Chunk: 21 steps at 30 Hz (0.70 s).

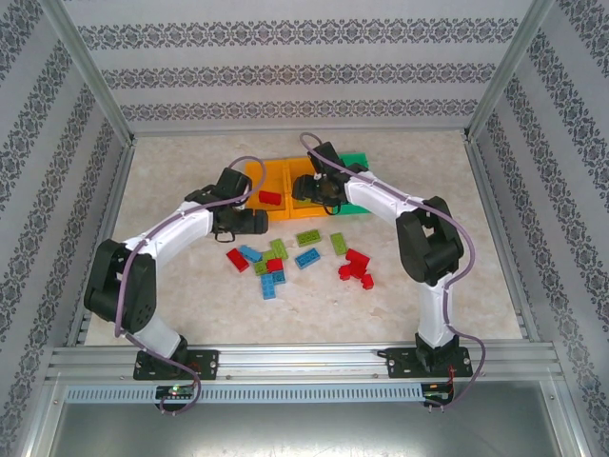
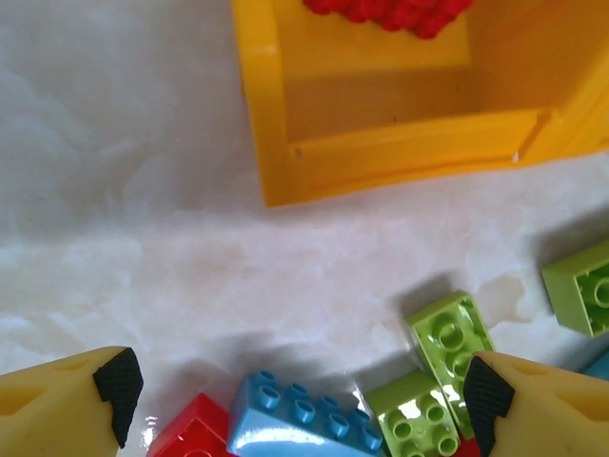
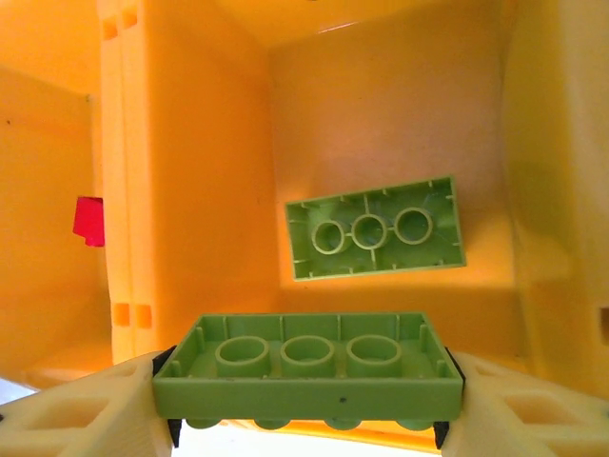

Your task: Sort the legos into containers by color

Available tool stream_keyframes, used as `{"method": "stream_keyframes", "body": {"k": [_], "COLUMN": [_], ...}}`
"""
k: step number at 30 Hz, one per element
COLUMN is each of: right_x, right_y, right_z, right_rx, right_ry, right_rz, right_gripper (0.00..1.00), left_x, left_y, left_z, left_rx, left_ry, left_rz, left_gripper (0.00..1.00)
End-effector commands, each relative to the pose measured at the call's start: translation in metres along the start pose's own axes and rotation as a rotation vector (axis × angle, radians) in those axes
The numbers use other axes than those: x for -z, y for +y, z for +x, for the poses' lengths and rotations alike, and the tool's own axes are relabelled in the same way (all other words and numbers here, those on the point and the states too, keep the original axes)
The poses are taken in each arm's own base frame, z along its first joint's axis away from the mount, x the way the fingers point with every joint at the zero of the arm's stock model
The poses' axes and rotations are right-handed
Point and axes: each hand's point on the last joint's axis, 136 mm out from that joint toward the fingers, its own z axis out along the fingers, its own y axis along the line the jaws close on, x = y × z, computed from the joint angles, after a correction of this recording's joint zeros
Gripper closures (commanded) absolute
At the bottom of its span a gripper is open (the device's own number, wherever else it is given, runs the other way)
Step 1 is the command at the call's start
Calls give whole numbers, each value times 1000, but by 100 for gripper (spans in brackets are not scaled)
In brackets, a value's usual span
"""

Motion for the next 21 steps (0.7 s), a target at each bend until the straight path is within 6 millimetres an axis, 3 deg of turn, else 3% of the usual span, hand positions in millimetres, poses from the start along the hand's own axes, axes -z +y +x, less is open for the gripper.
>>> {"method": "stream_keyframes", "body": {"k": [1, 9, 21], "right_x": [-9, -4, 14], "right_y": [0, 7, 20], "right_z": [-7, -7, -6], "right_rx": [-40, -44, -37], "right_ry": [3, 4, -16], "right_rz": [-6, -31, -69], "right_gripper": [30, 24, 22], "left_x": [4, 2, -11], "left_y": [-10, -7, -6], "left_z": [15, 37, 53], "left_rx": [-109, -245, -356], "left_ry": [19, 60, 131], "left_rz": [11, -13, -24], "left_gripper": [10, 11, 14]}}
